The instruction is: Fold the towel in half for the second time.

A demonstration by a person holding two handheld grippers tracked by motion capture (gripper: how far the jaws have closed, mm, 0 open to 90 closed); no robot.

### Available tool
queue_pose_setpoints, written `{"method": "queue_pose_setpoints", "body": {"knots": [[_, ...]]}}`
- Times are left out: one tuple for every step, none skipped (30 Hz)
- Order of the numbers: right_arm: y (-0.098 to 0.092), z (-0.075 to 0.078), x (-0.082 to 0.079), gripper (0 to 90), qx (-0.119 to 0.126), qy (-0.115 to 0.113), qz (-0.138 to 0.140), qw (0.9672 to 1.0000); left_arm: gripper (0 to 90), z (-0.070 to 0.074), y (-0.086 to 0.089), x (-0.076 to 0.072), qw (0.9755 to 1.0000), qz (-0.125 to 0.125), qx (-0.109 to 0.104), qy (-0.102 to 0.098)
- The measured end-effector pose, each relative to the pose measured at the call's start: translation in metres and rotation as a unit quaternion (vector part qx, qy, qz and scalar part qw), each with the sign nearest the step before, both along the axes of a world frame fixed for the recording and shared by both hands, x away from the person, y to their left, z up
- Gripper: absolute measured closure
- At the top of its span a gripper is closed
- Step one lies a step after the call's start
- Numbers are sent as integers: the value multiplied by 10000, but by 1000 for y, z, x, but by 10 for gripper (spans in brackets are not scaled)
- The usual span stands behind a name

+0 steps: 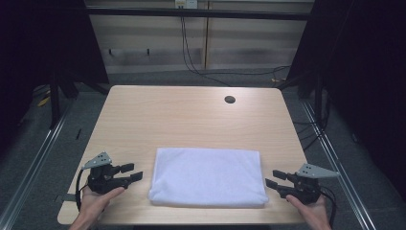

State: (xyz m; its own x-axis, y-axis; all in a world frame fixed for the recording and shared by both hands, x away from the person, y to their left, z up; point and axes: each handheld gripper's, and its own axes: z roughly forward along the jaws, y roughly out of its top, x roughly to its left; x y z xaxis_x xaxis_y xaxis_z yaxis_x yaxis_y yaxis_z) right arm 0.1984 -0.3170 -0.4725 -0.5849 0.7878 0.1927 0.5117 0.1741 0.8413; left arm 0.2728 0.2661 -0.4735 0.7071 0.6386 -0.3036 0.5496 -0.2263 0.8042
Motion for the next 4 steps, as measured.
{"method": "queue_pose_setpoints", "body": {"knots": [[-1,-1,0,469,-5,-3,-64,10000,391,1,-1,-2,10000,18,34,-81],[-2,-1,0,458,-20,-12,-107,9999,379,1,-1,-3,9999,8,49,-123],[-2,-1,-1,434,-34,-58,-163,9998,363,1,-2,-3,9999,-19,118,-114],[-2,-1,-1,434,-34,-58,-163,9998,336,1,-2,-3,9999,-19,118,-114]]}}
